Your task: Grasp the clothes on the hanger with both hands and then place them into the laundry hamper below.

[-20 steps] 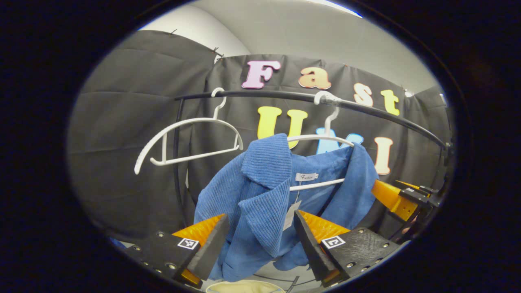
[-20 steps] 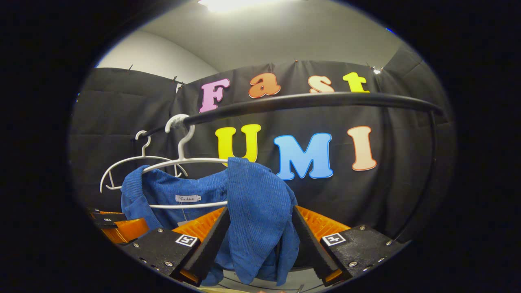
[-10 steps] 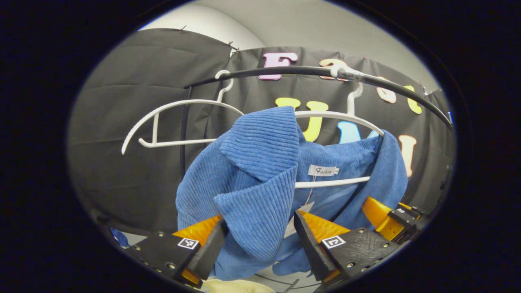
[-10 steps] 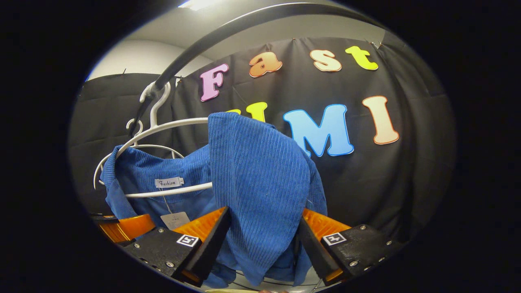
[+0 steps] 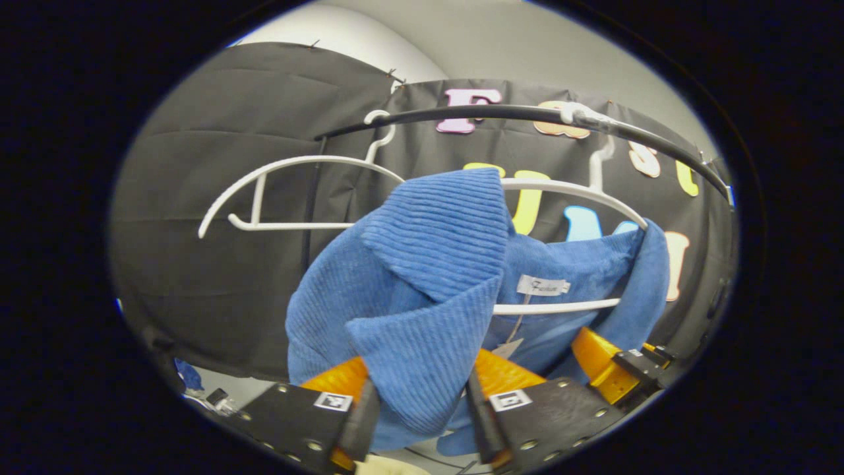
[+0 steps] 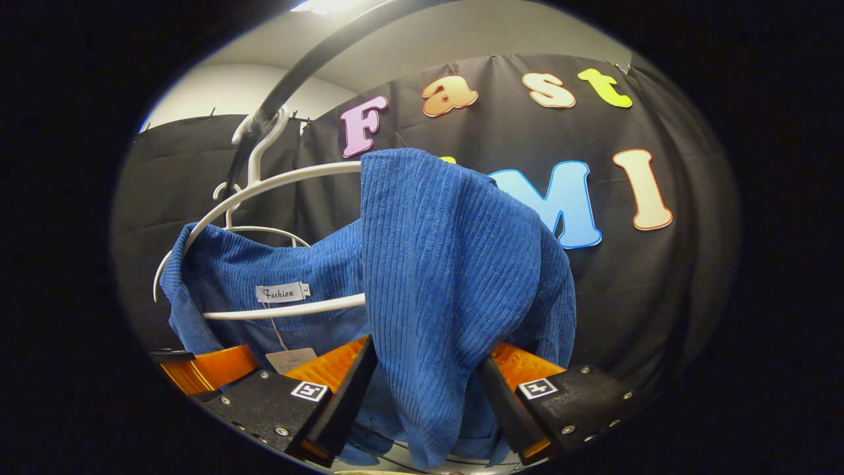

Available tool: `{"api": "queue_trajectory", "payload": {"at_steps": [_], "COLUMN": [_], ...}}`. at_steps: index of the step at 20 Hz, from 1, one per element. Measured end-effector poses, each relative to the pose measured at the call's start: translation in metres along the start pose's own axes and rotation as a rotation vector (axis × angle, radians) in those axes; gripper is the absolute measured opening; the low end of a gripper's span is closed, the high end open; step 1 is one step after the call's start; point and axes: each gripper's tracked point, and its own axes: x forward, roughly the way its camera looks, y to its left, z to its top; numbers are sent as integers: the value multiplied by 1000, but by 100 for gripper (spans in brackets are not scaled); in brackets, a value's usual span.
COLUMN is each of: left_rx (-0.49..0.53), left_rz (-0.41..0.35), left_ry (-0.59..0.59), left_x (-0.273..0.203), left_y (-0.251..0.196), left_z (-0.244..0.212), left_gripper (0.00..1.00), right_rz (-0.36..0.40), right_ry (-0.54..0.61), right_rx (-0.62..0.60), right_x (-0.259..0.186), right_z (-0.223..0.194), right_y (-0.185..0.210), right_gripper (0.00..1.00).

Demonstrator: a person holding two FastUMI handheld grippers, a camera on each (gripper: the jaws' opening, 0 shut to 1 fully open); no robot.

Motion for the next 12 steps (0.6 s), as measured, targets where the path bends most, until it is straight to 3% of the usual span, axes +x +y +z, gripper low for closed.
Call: {"api": "queue_trajectory", "payload": {"at_steps": [1,2,3,4,5,8,12], "left_rx": [-9,-10,-21,-34,-44,-44,-46], "left_rz": [4,42,41,-7,-33,-54,-74], "left_ry": [8,11,6,6,5,2,-12], "left_x": [-1,-2,-2,0,-3,-11,-26], "left_y": [2,11,15,8,7,16,22], "left_z": [-2,-4,-3,-2,-4,3,13], "left_gripper": [53,39,24,9,6,1,0], "right_rz": [-12,-22,-37,-54,-37,24,-24], "right_ry": [-3,-4,-7,-14,-7,18,-30], "right_rx": [2,6,17,35,45,62,52], "right_x": [-1,1,0,1,0,-4,-15], "right_z": [2,3,6,10,11,11,32], "right_y": [-5,-10,-18,-27,-27,-22,-53], "right_gripper": [73,63,46,29,10,3,2]}}
